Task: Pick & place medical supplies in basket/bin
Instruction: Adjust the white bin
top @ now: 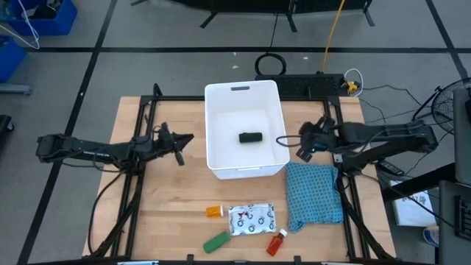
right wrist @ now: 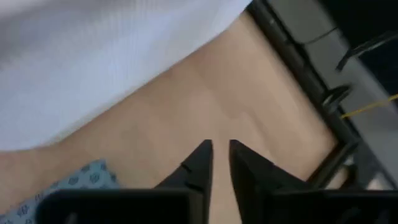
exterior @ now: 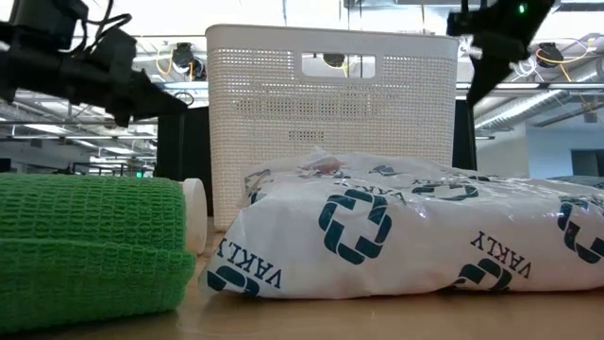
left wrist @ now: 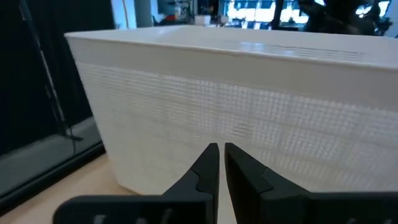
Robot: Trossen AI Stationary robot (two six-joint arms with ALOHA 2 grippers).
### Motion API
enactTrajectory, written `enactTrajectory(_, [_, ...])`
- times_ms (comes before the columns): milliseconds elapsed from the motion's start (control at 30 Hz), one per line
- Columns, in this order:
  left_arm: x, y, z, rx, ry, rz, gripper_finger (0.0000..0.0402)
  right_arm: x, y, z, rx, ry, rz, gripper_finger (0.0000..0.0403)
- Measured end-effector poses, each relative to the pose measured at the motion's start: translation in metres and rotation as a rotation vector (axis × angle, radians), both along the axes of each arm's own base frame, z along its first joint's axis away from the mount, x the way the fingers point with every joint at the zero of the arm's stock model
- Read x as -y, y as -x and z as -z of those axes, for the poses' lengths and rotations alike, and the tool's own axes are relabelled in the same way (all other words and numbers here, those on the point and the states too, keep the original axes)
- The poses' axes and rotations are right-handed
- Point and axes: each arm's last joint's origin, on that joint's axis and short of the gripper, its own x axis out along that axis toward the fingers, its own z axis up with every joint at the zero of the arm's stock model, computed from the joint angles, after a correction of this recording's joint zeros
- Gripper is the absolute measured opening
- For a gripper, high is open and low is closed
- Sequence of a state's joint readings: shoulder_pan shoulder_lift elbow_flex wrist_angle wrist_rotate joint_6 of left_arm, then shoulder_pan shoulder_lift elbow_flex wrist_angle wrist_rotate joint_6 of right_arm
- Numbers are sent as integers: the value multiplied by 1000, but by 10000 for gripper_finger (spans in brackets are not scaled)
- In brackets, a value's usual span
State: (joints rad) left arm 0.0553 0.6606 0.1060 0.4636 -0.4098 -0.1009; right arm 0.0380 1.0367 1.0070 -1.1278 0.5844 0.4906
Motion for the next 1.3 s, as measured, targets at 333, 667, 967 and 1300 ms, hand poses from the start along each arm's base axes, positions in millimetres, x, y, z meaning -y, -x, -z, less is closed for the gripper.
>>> enactTrajectory(333, [-19,-23,0,-79,134,-160,31,-1,-5,40,57,-43,36,4])
enactTrajectory(667, [-36,-47,7,-186,169,-201,31,-13,-27,49,247,-134,-139,1])
enactTrajectory(967, [-43,-71,6,-202,177,-148,31,-30,-42,56,269,-158,-220,0])
enactTrajectory(1300, [-45,-81,14,-223,176,-129,31,-36,-56,68,240,-164,-262,0])
